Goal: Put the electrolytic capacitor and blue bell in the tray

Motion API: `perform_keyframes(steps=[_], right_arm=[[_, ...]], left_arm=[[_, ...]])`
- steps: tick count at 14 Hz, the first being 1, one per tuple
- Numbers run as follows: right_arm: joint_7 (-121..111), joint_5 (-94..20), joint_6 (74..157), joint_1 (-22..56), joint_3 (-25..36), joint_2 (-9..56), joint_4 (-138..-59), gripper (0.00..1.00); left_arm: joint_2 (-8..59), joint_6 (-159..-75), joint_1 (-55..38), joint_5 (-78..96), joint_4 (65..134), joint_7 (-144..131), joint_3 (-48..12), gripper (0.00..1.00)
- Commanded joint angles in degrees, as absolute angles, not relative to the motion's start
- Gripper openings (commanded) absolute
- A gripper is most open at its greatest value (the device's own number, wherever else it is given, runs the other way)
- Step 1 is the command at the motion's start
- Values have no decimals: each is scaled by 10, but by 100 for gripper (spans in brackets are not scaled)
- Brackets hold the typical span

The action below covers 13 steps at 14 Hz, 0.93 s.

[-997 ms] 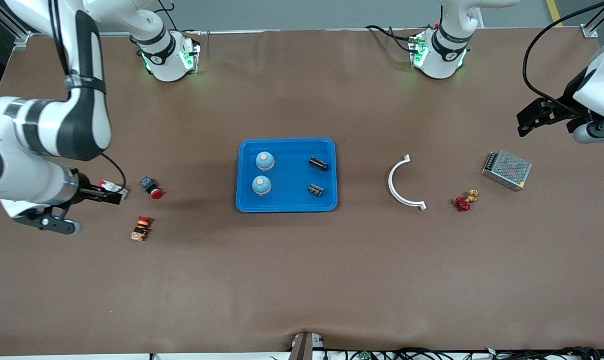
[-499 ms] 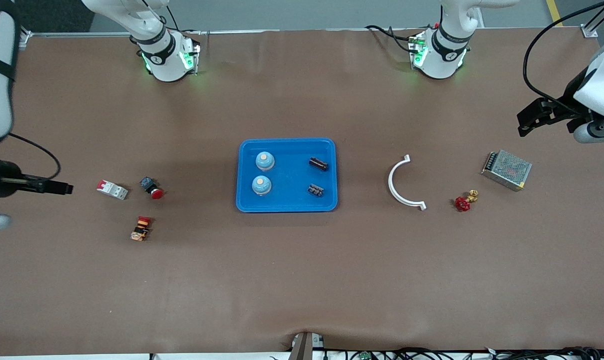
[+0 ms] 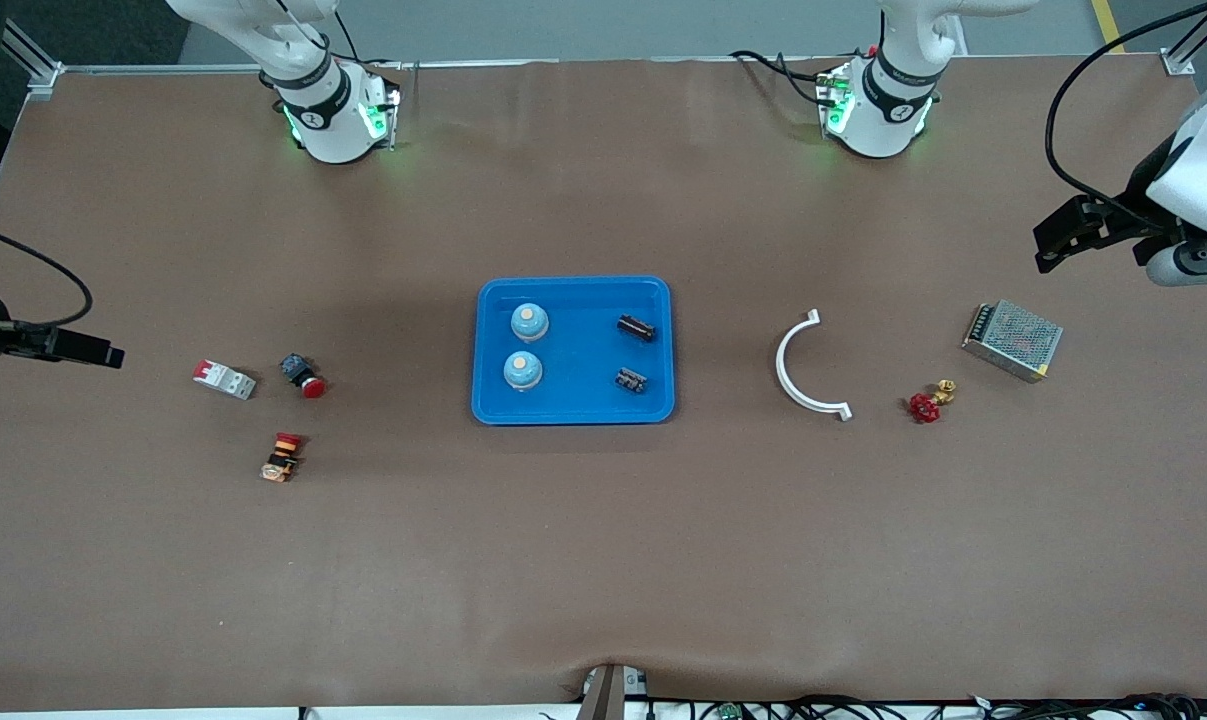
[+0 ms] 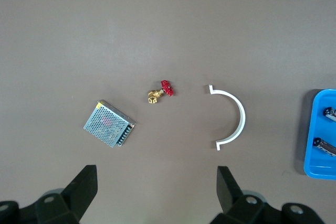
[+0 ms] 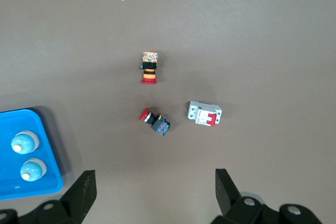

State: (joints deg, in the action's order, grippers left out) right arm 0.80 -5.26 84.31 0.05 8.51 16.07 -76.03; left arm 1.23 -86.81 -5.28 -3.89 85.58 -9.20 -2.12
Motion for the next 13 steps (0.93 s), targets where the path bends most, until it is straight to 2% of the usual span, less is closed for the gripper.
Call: perform_keyframes(steps=[1, 3, 5, 13], right_arm=[[33, -41, 812, -23, 55, 100, -773, 100], [65, -33, 792, -54, 7, 75, -777, 100], [70, -19, 782, -54, -3, 57, -785, 100], [134, -16, 756, -19, -3, 33, -785, 100]], left_arm=[[5, -859, -51, -28, 856, -82, -21, 100], [5, -854, -51, -28, 856, -82, -21, 100], [4, -851, -51, -28, 856, -82, -21, 100], [4, -845, -51, -28, 855, -82, -21, 100]])
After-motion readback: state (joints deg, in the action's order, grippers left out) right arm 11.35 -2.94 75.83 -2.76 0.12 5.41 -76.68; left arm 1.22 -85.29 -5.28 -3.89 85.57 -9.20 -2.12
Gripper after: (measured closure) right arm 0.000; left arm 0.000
